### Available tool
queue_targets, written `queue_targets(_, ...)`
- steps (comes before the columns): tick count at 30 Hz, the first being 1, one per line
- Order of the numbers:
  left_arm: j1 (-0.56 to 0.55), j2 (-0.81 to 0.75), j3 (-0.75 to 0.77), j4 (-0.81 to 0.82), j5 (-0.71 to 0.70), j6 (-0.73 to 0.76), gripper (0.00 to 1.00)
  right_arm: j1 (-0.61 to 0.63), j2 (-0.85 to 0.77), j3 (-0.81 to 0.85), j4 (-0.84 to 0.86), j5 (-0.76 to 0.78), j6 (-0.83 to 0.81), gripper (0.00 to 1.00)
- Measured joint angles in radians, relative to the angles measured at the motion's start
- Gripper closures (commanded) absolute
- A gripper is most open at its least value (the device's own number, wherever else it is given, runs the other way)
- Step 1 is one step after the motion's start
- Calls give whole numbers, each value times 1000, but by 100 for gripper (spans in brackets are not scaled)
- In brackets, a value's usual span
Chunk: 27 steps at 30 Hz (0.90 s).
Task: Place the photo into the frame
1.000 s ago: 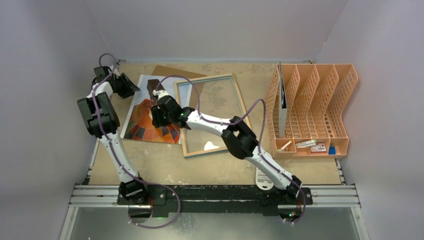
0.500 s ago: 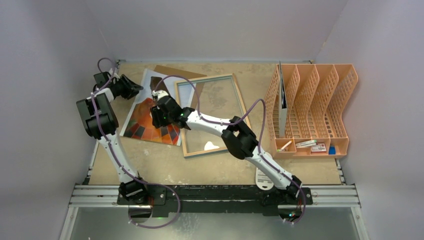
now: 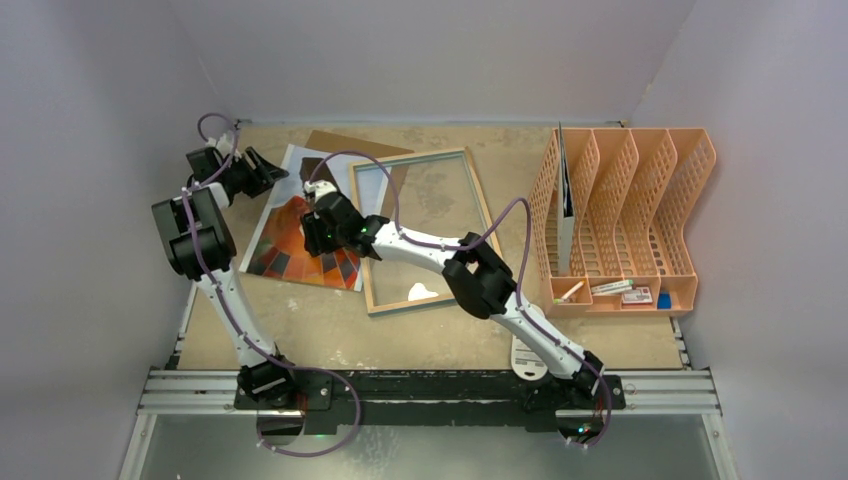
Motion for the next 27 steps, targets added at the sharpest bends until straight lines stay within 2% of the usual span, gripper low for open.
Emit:
queue_targets(4, 4, 61, 27, 43, 60, -9, 55, 0, 0, -6, 10, 0, -3, 48)
queue_targets(10, 11, 113, 53, 120, 136, -64, 59, 0, 0, -9, 14, 1, -6, 48)
queue_targets(14, 10, 130, 49, 158, 150, -107, 71, 0, 0, -9, 14, 1, -6, 48)
queue_targets(17, 11, 147, 50, 181, 167, -131, 74, 0, 0, -9, 14, 2, -7, 48)
queue_targets(25, 18, 179, 83, 184, 179, -137, 98, 0, 0, -9, 13, 9, -7, 49)
queue_targets(27, 20, 180, 83, 184, 180, -140, 100, 1, 0, -9, 13, 10, -8, 49)
